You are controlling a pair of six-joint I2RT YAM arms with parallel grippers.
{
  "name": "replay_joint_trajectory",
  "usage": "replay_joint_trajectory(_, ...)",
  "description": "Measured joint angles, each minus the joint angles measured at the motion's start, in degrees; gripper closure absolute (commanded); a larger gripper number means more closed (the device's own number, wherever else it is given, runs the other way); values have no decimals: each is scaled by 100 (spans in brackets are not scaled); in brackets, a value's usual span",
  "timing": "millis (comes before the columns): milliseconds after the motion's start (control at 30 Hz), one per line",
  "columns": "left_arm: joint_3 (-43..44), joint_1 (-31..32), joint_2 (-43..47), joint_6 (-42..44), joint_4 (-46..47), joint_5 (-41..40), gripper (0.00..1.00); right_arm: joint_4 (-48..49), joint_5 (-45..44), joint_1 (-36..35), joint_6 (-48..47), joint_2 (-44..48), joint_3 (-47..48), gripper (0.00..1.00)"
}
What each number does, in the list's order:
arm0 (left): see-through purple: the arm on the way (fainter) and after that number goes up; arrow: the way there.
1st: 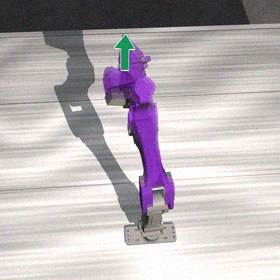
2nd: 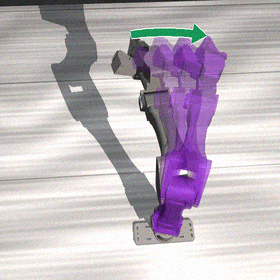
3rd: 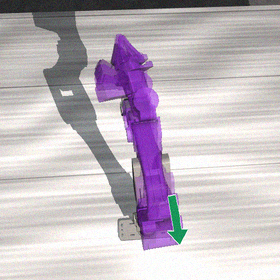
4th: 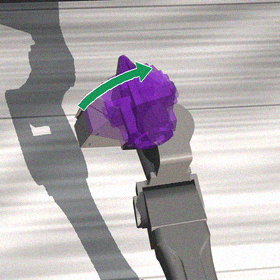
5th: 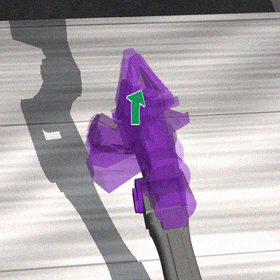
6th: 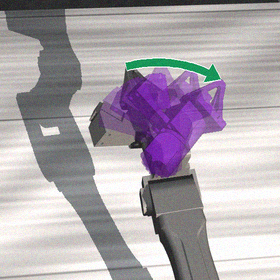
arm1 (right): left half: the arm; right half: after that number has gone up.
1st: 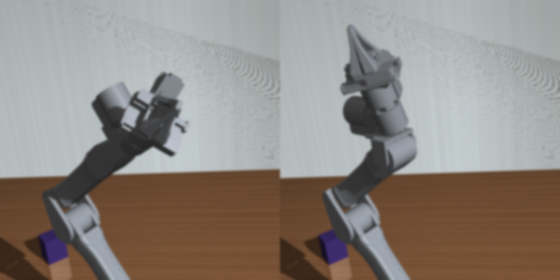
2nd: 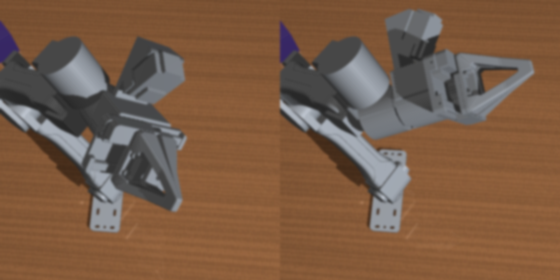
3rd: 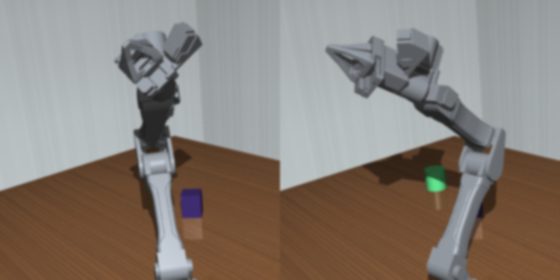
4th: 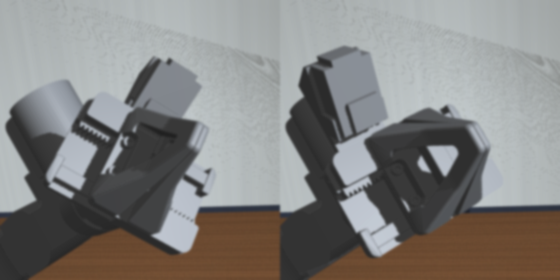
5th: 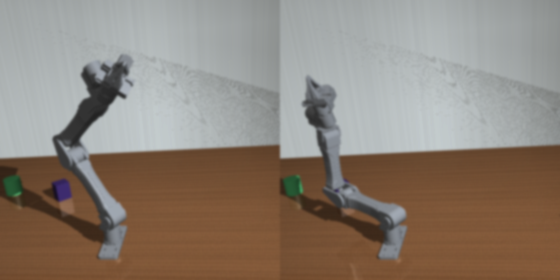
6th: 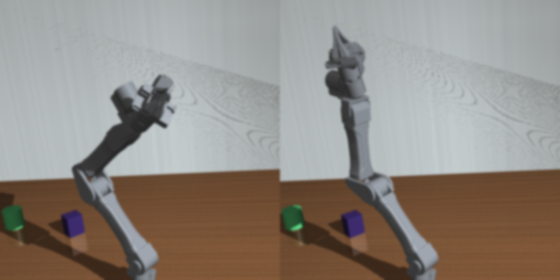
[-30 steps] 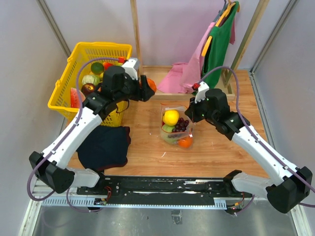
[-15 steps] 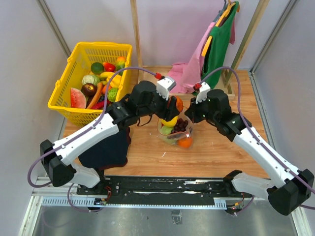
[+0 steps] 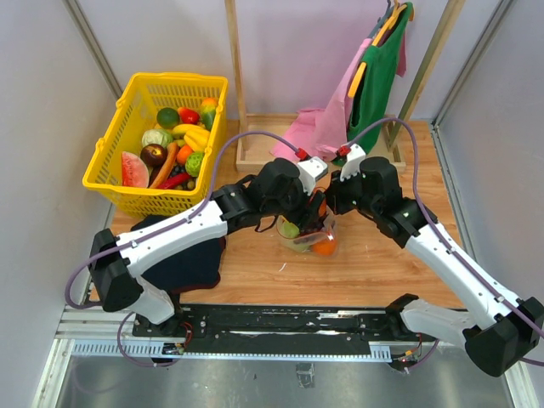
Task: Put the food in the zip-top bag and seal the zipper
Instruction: Place the fake vegetable in the zipper food storage bag.
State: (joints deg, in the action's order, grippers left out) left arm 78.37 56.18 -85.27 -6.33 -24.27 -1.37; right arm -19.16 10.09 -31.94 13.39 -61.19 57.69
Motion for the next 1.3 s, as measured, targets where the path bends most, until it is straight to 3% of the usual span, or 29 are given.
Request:
replay_joint_trajectory(333, -39, 116, -61, -13, -199, -98, 12, 7, 7, 0, 15, 17, -24, 99)
replay_joint_trajectory(633, -39, 120, -35, -96, -332, -197, 10, 7, 4, 0, 15, 17, -24, 99)
replay_joint_trajectory(933, -37, 129, 564, -654, -826, -841, 15, 9, 7, 0, 13, -2, -24, 99)
replay_joint_trajectory(1200, -74, 131, 798, -1364, -1351, -1722, 28, 42, 31, 0, 13, -39, -24, 99)
replay_joint_trajectory(1300, -155, 129, 782, -1565, -1550, -1961, 39, 48, 42, 0, 15, -61, -24, 99)
